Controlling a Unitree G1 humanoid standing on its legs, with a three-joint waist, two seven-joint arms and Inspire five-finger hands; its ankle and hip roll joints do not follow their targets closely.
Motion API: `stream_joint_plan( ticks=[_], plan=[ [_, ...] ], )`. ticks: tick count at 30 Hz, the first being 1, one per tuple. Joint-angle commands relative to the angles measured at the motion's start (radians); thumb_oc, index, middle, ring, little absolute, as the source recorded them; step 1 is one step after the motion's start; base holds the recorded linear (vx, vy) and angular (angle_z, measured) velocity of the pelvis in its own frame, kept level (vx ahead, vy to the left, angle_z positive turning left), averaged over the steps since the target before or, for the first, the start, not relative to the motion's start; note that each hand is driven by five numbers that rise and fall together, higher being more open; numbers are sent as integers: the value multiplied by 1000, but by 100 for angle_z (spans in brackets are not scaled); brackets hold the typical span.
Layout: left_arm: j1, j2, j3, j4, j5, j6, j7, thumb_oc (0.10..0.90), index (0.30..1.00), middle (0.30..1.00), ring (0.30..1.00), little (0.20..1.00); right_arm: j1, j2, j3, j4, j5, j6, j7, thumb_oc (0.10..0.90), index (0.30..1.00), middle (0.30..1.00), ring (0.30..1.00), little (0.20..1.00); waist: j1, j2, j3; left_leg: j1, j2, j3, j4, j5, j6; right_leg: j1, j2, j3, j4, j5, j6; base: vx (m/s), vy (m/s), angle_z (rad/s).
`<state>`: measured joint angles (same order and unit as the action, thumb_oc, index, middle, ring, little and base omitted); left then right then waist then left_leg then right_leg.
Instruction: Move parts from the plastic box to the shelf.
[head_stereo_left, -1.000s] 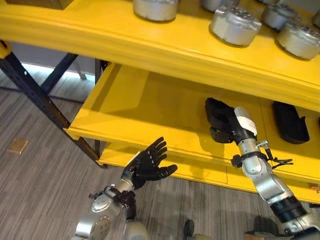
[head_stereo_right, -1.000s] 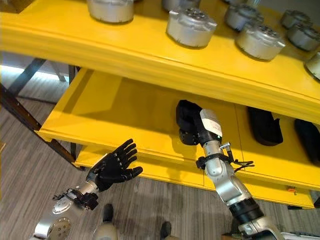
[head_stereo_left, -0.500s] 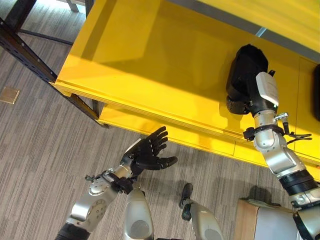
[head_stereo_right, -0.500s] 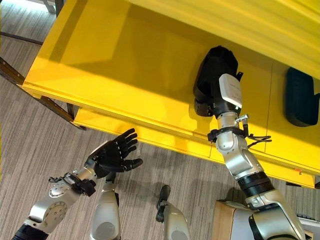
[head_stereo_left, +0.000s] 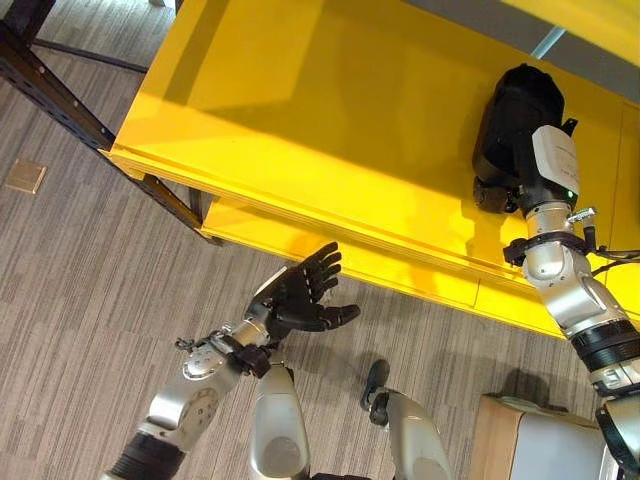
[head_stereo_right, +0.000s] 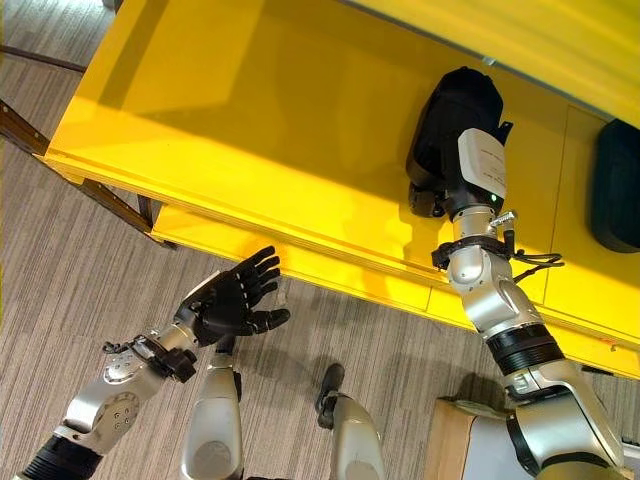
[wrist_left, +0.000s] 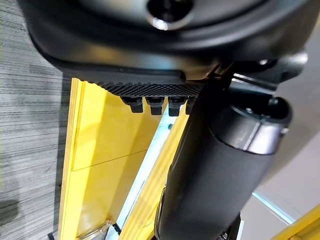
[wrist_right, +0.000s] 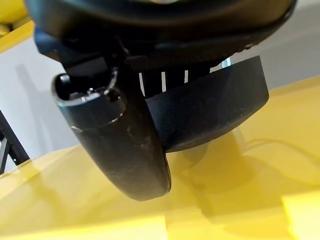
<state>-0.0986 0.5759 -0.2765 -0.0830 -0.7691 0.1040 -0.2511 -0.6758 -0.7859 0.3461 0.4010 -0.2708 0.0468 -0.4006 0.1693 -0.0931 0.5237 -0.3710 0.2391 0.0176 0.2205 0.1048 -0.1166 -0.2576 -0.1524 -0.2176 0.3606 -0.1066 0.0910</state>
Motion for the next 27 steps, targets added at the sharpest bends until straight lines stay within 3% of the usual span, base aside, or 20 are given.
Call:
stream_joint_plan(
  ticks=[1,18,22,27],
  plan=[
    [-16,-16,4,-105,7,-104,-44,900,1000,1000,1000,1000,-117,-107,-6,3,-20,-16,-40,400,300,300,300,300,-10,-5,-25,17,-58,33,57,-77,55,-27,88,4,104,-39,-82,-15,-61,-4],
    [-20,-24,0,-75,-4,-127,-62,900,1000,1000,1000,1000,-143,-159,19,46,-32,-27,-38,400,300,300,300,300,-27,11,-14,-7,-46,34,68,-68,49,-79,93,16,152,-56,-88,-5,-11,-1],
    [-22,-18,-10,-72,34,-183,-48,900,1000,1000,1000,1000,-162,-170,22,66,-35,-38,-34,400,300,300,300,300,-31,21,-14,-5,-46,38,67,-68,49,-86,90,20,160,-59,-88,0,0,0],
    [-36,-20,-1,-68,22,-202,-18,900,1000,1000,1000,1000,-179,-180,28,68,-42,-32,-24,400,300,300,300,300,-39,33,-14,-6,-48,40,66,-67,46,-100,85,25,170,-64,-88,0,0,0]
  ],
)
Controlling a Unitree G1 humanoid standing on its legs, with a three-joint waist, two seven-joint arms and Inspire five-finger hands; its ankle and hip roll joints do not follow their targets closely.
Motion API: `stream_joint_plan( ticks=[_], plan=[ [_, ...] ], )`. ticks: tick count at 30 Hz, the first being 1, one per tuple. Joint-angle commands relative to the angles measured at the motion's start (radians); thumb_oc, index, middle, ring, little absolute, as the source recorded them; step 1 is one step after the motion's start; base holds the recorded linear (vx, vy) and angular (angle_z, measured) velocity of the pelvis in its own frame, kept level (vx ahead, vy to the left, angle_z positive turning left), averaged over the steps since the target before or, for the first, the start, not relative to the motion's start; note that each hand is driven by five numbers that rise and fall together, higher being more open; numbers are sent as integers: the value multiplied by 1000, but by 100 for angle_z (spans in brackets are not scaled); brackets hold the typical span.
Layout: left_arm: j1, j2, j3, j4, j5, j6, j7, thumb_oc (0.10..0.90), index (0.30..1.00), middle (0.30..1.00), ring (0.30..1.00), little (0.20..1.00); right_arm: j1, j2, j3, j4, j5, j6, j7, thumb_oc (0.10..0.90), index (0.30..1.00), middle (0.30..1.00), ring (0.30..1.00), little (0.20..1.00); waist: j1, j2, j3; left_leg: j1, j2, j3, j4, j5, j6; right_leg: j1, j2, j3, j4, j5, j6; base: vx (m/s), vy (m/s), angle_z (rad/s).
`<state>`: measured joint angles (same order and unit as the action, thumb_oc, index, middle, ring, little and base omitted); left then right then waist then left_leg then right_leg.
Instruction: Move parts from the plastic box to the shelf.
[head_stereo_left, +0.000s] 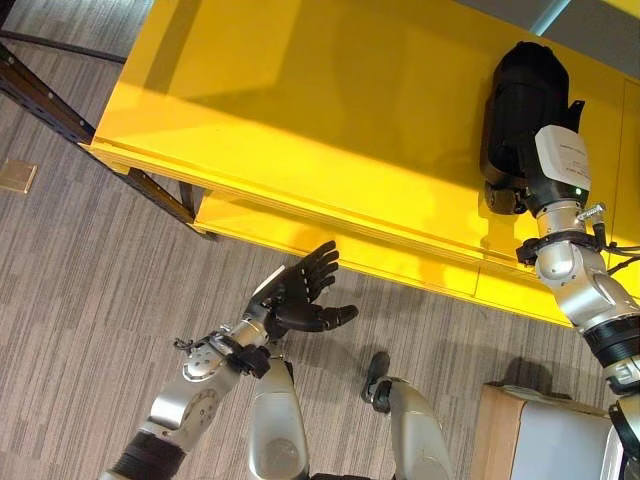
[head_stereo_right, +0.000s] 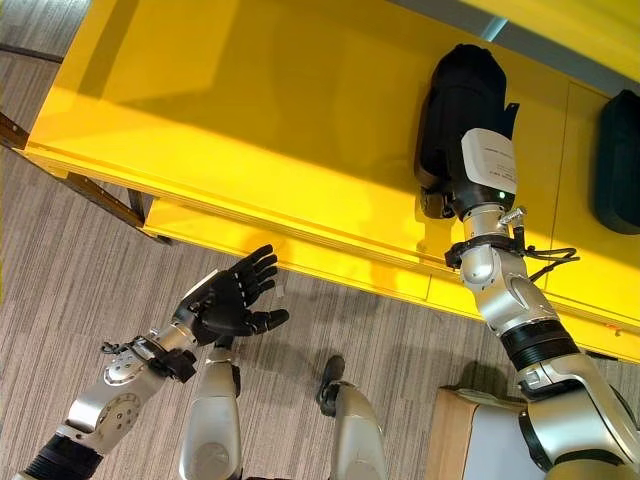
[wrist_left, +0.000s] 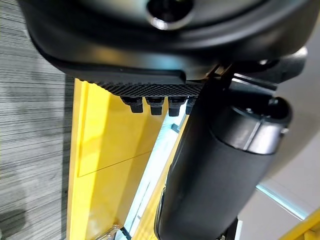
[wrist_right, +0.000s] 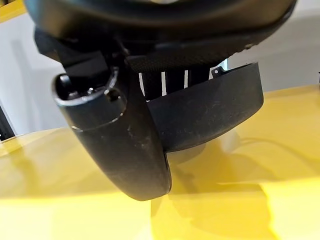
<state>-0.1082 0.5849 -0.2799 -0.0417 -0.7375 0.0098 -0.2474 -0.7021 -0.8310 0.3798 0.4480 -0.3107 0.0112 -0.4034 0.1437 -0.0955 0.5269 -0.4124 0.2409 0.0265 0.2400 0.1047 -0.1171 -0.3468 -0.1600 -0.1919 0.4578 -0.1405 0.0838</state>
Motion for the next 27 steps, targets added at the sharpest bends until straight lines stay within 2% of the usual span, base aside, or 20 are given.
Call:
stream_joint_plan(
  ticks=[1,12,27],
  plan=[
    [-27,-30,5,-107,-12,-110,-22,900,1000,1000,1000,1000,-155,-138,-4,24,-4,3,-21,400,300,300,300,300,-15,37,-17,36,-50,32,46,-66,47,-13,91,0,74,-30,-81,-17,19,-4],
    [-30,-28,-6,-110,-27,-91,-56,900,1000,1000,1000,1000,-215,-150,10,74,7,4,-36,400,300,300,300,300,-13,56,-18,34,-52,31,46,-65,45,-28,84,-1,89,-35,-81,-6,4,-3],
    [-30,-33,-27,-109,-46,-115,-57,900,1000,1000,1000,1000,-320,-162,42,131,-4,1,-39,400,300,300,300,300,-15,91,-14,30,-60,37,38,-60,43,-57,69,5,114,-48,-82,-3,3,-1]
  ],
)
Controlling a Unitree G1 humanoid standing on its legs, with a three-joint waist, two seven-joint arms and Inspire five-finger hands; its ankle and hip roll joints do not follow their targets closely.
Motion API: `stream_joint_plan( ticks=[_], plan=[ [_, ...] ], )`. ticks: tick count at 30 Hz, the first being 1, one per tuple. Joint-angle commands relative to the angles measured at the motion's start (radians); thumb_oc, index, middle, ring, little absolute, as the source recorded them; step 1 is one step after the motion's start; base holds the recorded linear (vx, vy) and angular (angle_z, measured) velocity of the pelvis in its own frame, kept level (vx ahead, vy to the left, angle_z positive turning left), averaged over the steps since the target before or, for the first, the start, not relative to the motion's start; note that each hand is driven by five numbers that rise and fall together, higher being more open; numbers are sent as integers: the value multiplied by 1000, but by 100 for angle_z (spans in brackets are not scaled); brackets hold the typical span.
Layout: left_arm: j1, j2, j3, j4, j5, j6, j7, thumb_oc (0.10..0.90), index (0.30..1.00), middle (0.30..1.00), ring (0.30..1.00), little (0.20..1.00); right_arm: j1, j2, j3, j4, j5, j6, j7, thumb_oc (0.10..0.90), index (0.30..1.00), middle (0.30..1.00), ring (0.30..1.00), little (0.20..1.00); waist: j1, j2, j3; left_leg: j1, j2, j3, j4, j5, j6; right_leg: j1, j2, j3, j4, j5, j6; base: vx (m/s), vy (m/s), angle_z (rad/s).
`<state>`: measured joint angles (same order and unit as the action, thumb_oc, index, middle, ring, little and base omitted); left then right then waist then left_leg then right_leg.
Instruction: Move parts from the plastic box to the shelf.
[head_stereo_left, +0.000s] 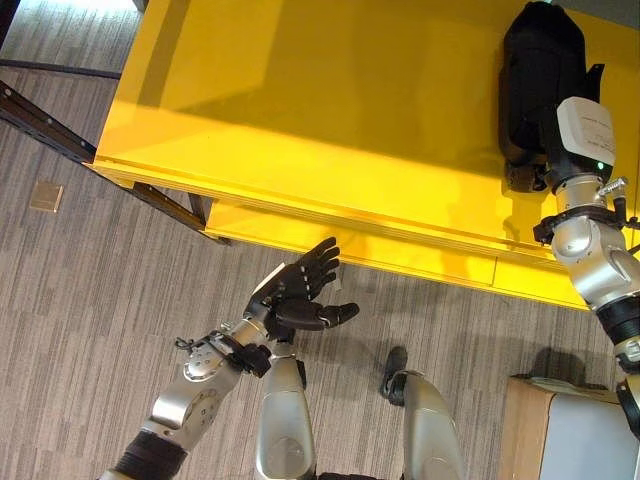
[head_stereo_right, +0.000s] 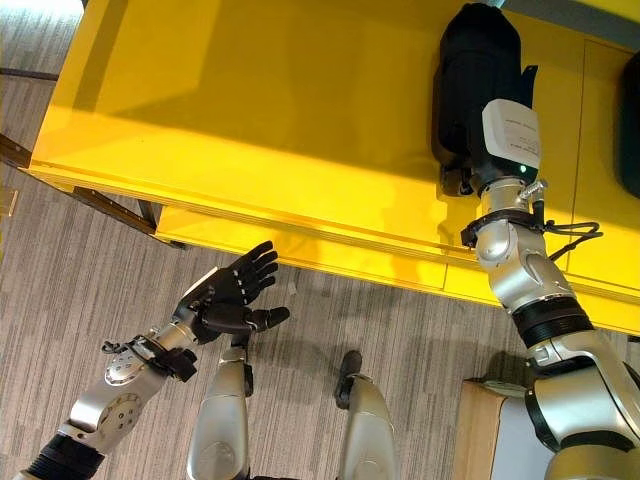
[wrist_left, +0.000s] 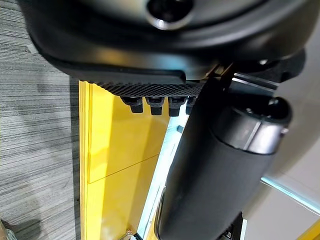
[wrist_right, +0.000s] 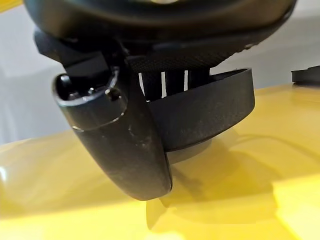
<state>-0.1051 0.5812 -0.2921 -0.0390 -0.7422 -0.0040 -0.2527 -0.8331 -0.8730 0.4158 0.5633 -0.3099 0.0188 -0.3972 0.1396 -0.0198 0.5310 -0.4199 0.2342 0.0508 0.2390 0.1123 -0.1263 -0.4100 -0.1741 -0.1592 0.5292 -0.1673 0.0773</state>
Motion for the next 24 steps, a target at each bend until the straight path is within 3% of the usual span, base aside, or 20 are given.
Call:
stream_joint_plan(
  ticks=[1,24],
  plan=[
    [-33,-29,-15,-112,-43,-101,-53,900,1000,1000,1000,1000,-192,-120,6,15,-10,-6,-43,400,300,300,300,300,-11,16,-18,38,-54,12,39,-68,53,6,83,-27,43,-21,-76,0,0,0],
    [-35,-36,-38,-113,-65,-129,-54,900,1000,1000,1000,1000,-284,-116,59,62,-12,-18,-24,400,300,300,300,300,-10,51,-11,16,-76,6,72,-86,63,-29,62,-24,91,-39,-80,-9,17,0]
  ],
)
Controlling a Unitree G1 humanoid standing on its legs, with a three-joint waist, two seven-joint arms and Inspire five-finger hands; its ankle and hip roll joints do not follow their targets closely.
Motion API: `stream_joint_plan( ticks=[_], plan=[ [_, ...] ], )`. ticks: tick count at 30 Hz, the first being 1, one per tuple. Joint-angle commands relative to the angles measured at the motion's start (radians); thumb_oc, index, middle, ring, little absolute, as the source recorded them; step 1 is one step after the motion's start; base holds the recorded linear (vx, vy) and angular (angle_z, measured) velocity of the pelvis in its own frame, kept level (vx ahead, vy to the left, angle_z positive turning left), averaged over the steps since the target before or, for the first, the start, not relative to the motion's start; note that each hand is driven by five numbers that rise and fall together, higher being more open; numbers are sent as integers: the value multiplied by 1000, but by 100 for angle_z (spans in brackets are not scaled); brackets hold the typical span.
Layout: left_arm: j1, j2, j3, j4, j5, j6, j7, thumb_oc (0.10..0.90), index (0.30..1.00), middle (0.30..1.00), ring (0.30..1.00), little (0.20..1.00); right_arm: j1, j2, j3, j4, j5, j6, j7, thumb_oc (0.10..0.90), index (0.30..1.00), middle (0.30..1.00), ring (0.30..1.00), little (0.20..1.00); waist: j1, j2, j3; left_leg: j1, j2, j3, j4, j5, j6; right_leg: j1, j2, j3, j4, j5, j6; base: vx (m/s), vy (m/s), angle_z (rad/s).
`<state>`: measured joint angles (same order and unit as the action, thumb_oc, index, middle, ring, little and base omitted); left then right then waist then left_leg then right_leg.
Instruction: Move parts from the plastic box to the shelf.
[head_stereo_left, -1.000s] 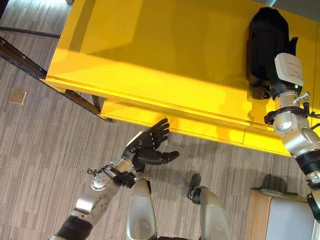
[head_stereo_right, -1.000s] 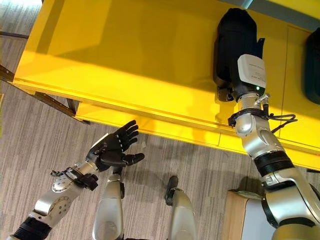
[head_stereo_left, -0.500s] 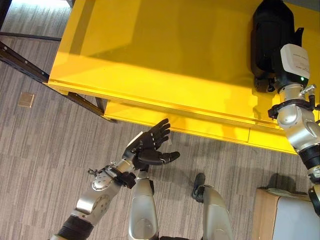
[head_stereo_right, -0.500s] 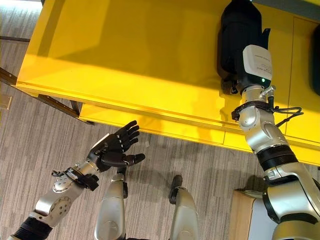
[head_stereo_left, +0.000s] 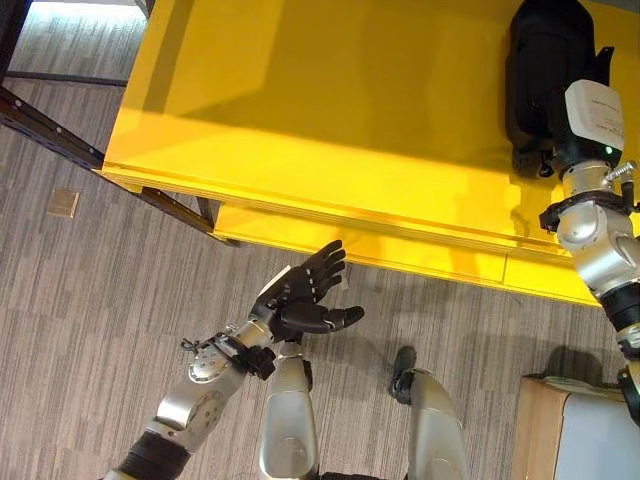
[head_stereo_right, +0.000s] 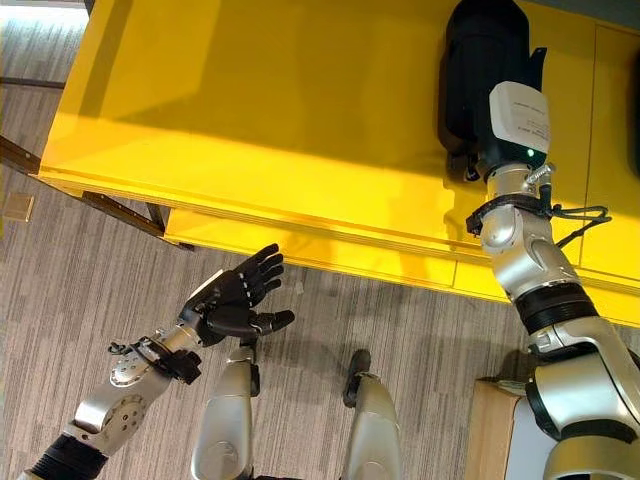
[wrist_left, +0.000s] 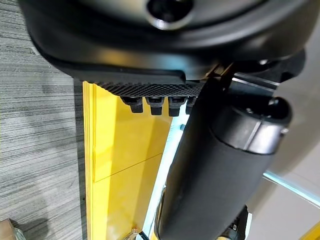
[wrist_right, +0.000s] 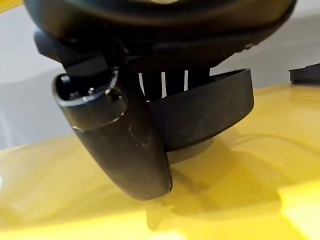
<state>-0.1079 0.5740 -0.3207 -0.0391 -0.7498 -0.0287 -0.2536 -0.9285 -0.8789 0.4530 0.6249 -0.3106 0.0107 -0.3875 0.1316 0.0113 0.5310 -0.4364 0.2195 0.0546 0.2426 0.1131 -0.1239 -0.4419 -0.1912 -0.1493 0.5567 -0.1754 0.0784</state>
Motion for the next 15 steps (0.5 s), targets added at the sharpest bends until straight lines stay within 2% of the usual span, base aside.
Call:
stream_joint_plan(
  ticks=[1,13,14,15],
  plan=[
    [-34,-31,-12,-111,-60,-103,-52,900,1000,1000,1000,1000,-193,-107,27,-4,-9,-3,-30,400,300,300,300,300,-1,19,-11,21,-65,0,83,-93,64,-8,79,-32,80,-36,-84,-34,46,1],
    [-36,-29,-17,-115,-50,-109,-46,900,1000,1000,1000,1000,-194,-90,35,9,5,7,-33,400,300,300,300,300,11,9,-11,-22,-75,-3,130,-115,75,-39,72,-34,121,-48,-88,-7,3,1],
    [-36,-29,-17,-117,-80,-115,-63,900,1000,1000,1000,1000,-193,-85,32,8,32,11,-24,553,514,514,514,514,11,6,-11,-22,-75,-3,133,-118,76,-39,73,-33,120,-48,-87,0,0,0],
    [-35,-35,-13,-116,-83,-117,-81,900,1000,1000,1000,1000,-189,-75,36,5,20,16,-18,900,1000,1000,1000,1000,10,6,-11,-21,-74,-1,132,-117,75,-37,75,-30,114,-45,-87,0,0,0]
  ],
)
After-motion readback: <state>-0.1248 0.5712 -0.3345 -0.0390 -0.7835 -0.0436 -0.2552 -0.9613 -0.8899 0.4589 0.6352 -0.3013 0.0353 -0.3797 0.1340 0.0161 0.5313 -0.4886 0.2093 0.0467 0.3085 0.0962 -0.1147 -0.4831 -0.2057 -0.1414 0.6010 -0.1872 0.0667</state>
